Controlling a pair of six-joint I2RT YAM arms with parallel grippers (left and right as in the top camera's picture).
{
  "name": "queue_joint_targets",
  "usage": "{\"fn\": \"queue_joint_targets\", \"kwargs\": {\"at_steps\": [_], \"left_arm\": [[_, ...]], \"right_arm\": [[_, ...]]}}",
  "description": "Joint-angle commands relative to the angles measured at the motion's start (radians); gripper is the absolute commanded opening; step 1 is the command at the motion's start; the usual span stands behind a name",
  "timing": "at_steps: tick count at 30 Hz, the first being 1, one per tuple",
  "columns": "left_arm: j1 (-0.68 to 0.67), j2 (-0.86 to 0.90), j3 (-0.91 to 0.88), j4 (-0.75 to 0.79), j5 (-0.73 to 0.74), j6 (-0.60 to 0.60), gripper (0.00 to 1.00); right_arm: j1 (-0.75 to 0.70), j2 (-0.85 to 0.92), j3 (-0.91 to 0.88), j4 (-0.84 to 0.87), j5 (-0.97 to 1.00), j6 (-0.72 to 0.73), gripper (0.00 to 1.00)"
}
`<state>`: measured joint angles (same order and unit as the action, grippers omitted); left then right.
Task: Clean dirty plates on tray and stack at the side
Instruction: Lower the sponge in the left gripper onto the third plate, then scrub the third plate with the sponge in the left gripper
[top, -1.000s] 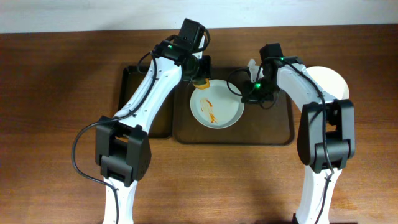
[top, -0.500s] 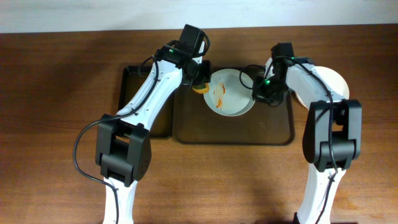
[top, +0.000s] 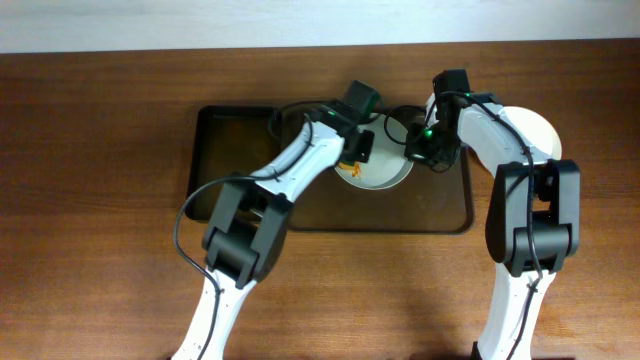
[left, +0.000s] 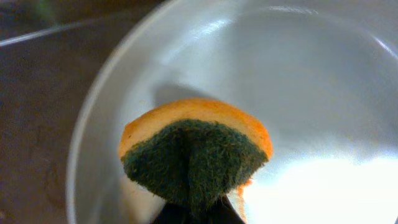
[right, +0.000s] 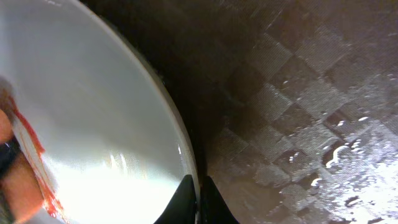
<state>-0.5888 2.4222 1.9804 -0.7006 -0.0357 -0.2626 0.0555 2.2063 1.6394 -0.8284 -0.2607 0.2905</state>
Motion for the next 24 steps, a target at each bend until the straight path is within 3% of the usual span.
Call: {"fn": "queue_joint_targets", "kwargs": {"at_steps": [1,4,8,11,13,19,24], "left_arm": [[-0.078,0.048,-0.004,-0.070,-0.041,-0.061,0.00],[-0.099,0.048,-0.004,-0.140,-0.104,-0.236,0.00],[-0.084,0.049,-0.004,-0.105,-0.217,-0.353,0.00],[-0.061,0.056,-0.003,-0.027,-0.203,-0.346,0.00],[-0.035,0.056,-0.003,-0.019,-0.007,-0.211,0.00],[0.026,0.056,0.140,-0.254,0.102,-0.206,0.00],[0.056,0.071,0.204,-0.293,0.261,-0.158,0.00]], "right_arm": [[0.003,0.008,-0.016,-0.001,0.030,-0.002,0.04],[0.003,0.008,-0.016,-0.001,0.030,-0.002,0.04],[0.003,0.008,-0.016,-0.001,0.029,-0.002,0.04],[0.003,0.008,-0.016,-0.001,0.029,-0.002,0.04],[0.005,0.008,-0.016,-0.001,0.029,-0.002,0.04],[0.012,0.008,-0.016,0.006,0.026,-0.002,0.04],[0.024,0.008,-0.016,0.014,0.027,-0.002,0.04]]}}
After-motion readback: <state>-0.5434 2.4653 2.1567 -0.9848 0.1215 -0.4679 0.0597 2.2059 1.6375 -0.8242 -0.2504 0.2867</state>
